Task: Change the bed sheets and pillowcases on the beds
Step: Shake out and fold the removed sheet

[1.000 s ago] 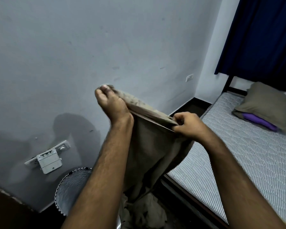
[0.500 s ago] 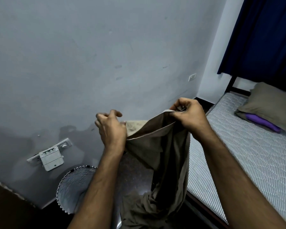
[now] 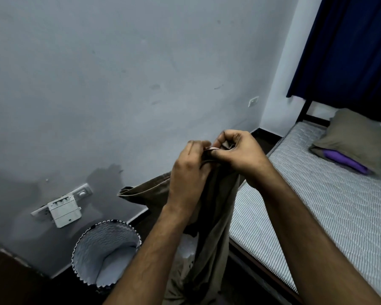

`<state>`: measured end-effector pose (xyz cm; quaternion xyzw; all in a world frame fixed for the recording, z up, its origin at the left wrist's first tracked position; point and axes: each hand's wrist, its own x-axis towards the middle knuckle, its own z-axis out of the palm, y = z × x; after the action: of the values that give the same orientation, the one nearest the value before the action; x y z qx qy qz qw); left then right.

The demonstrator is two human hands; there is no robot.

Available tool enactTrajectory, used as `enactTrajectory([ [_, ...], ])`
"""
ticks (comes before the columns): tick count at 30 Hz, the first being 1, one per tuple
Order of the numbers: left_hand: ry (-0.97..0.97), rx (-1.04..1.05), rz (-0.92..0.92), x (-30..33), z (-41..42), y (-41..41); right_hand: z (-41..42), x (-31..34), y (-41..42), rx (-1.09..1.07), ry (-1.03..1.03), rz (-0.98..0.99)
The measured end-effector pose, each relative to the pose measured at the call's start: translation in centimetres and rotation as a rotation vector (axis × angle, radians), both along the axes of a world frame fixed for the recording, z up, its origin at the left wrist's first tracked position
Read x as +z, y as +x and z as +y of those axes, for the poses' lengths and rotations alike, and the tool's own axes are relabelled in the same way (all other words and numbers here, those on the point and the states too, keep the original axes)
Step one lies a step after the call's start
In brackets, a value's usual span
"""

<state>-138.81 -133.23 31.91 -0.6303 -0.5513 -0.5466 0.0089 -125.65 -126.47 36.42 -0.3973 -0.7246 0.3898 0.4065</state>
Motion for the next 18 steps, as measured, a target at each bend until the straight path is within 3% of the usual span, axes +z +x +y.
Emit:
enactTrajectory([
  [3, 0.045, 0.048, 0.038, -0.3, 0.0, -0.1, -0.3, 0.4, 0.3, 0.114, -0.075, -0.003],
  [6, 0.073, 0.006, -0.062, -0.4, 0.0, -0.5, -0.4, 0.3, 1.0, 0.231, -0.207, 0.056],
  [10, -0.025, -0.196, -0.264, -0.2, 0.2, -0.9, -0.2, 0.0, 1.8, 0.211, -0.483, 0.292],
  [13, -0.109, -0.356, -0.371, -0.2, -0.1, -0.5, 0.1, -0.3, 2.2, 0.224, -0.549, 0.335],
  [15, -0.146, -0.361, -0.304, -0.4, -0.1, -0.5, 0.3, -0.4, 2.2, 0.203, -0.539, 0.347],
  [18, -0.216, -0.314, -0.051, -0.9, 0.1, -0.7, 0.7, -0.6, 2.1, 0.103, -0.463, 0.352],
])
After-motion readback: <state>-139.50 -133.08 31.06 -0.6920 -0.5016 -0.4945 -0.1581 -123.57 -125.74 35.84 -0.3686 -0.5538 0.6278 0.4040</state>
